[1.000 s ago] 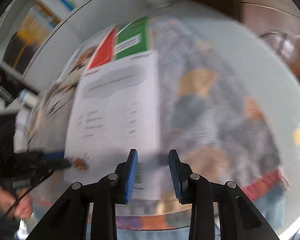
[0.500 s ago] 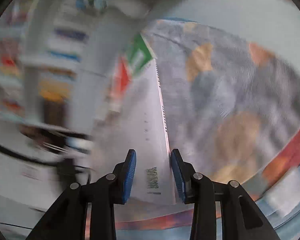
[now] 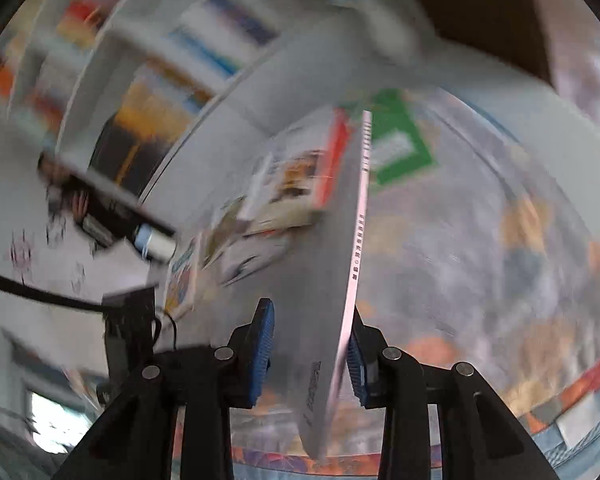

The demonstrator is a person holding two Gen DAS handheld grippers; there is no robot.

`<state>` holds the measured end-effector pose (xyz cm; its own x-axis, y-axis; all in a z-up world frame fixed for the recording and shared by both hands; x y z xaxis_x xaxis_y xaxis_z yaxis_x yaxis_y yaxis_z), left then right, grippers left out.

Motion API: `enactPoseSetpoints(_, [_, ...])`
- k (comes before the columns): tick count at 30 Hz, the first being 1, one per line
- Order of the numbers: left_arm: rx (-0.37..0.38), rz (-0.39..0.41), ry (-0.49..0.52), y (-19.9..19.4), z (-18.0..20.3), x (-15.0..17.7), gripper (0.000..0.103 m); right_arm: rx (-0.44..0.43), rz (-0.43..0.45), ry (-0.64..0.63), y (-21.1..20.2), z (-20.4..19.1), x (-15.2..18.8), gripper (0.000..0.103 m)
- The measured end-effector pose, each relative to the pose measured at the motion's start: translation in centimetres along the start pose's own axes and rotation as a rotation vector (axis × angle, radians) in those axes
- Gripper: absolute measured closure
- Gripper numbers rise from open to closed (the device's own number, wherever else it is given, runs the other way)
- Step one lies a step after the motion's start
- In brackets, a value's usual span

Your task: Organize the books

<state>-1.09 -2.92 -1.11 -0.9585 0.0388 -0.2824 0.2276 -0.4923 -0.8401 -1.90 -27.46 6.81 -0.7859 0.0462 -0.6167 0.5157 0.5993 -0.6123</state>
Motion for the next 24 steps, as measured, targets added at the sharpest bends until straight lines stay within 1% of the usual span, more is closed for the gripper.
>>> enactPoseSetpoints(1, [-0.01,0.036,-0.024,-1.3,-1.1,-0.6,0.074,-0.013,0.001,-0.049,0.2,-2.2,-0.8,0.069])
enactPoseSetpoints(2, [-0.028,0.071,-0.05,-2.5,-2.3,-1.2,0.074,-0.03,0.004,-0.071,0.7,-3.5,-1.4,0.069])
enactPoseSetpoints(3, [-0.048,0.101,-0.071,-3.5,-3.6,-1.7,0.074,-0.057,0.006,-0.09,1.2,-5.2,-1.8,0.069])
enactPoseSetpoints(4, [-0.078,0.14,-0.101,-4.9,-5.2,-2.2,0.074,-0.102,-0.001,-0.104,2.3,-7.0,-2.1,0.069])
enactPoseSetpoints(6, [-0.138,0.199,-0.15,-7.2,-8.2,-3.0,0.074,-0.166,-0.022,-0.102,4.4,-9.2,-2.0,0.069])
enactPoseSetpoints(7, [-0.178,0.226,-0.171,-8.5,-9.8,-3.3,0.074,-0.203,-0.048,-0.097,5.9,-10.3,-1.8,0.069])
enactPoseSetpoints(8, [-0.213,0.242,-0.179,-9.4,-10.9,-3.3,0.074,-0.217,-0.069,-0.098,6.8,-10.9,-1.3,0.069])
enactPoseSetpoints(10, [-0.269,0.259,-0.172,-10.9,-12.7,-3.1,0.071,-0.254,-0.139,-0.114,8.7,-12.3,0.3,0.069])
enactPoseSetpoints(11, [-0.283,0.257,-0.172,-11.4,-13.4,-2.8,0.07,-0.258,-0.169,-0.12,9.5,-12.4,0.6,0.069])
enactPoseSetpoints(12, [-0.277,0.243,-0.172,-11.7,-14.3,-3.1,0.066,-0.257,-0.213,-0.125,10.5,-12.7,1.6,0.069])
enactPoseSetpoints(14, [-0.257,0.199,-0.17,-11.1,-14.6,-2.5,0.049,-0.249,-0.271,-0.118,12.0,-12.4,2.9,0.069])
enactPoseSetpoints(15, [-0.254,0.185,-0.165,-10.4,-14.6,-2.3,0.035,-0.234,-0.293,-0.115,12.5,-12.2,3.7,0.069])
enactPoseSetpoints(16, [-0.247,0.174,-0.156,-9.6,-14.5,-2.2,0.033,-0.207,-0.315,-0.117,12.8,-11.6,4.4,0.069])
enactPoseSetpoints(18, [-0.213,0.141,-0.137,-8.6,-13.6,-1.4,0.033,-0.146,-0.349,-0.118,13.5,-10.7,5.2,0.069])
enactPoseSetpoints(20, [-0.179,0.11,-0.123,-6.5,-12.6,-2.0,0.035,-0.067,-0.368,-0.118,13.9,-9.4,5.8,0.068])
enactPoseSetpoints(21, [-0.17,0.092,-0.115,-5.7,-12.1,-2.1,0.039,-0.035,-0.369,-0.109,14.0,-8.7,5.9,0.068])
enactPoseSetpoints(22, [-0.156,0.073,-0.103,-4.9,-11.7,-2.3,0.045,0.001,-0.362,-0.099,14.0,-8.0,5.8,0.068])
enactPoseSetpoints(23, [-0.139,0.055,-0.095,-4.1,-11.3,-2.5,0.049,0.029,-0.357,-0.09,13.8,-7.4,5.9,0.068])
enactPoseSetpoints(24, [-0.13,0.042,-0.094,-3.7,-10.9,-2.4,0.055,0.061,-0.35,-0.072,13.8,-6.6,5.8,0.068])
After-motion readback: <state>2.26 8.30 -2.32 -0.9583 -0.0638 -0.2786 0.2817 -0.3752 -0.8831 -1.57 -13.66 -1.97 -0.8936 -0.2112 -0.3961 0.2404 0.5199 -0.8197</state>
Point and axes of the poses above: each gripper's, at about its wrist camera, not at the fingertips, and y roughly the way its jaws point, z to its right, x to its underside, the point moved 6 cm from there along y, roughly the way its jaws point, and after that the axes turned 14 degrees about -y, right-handed, at the moved point
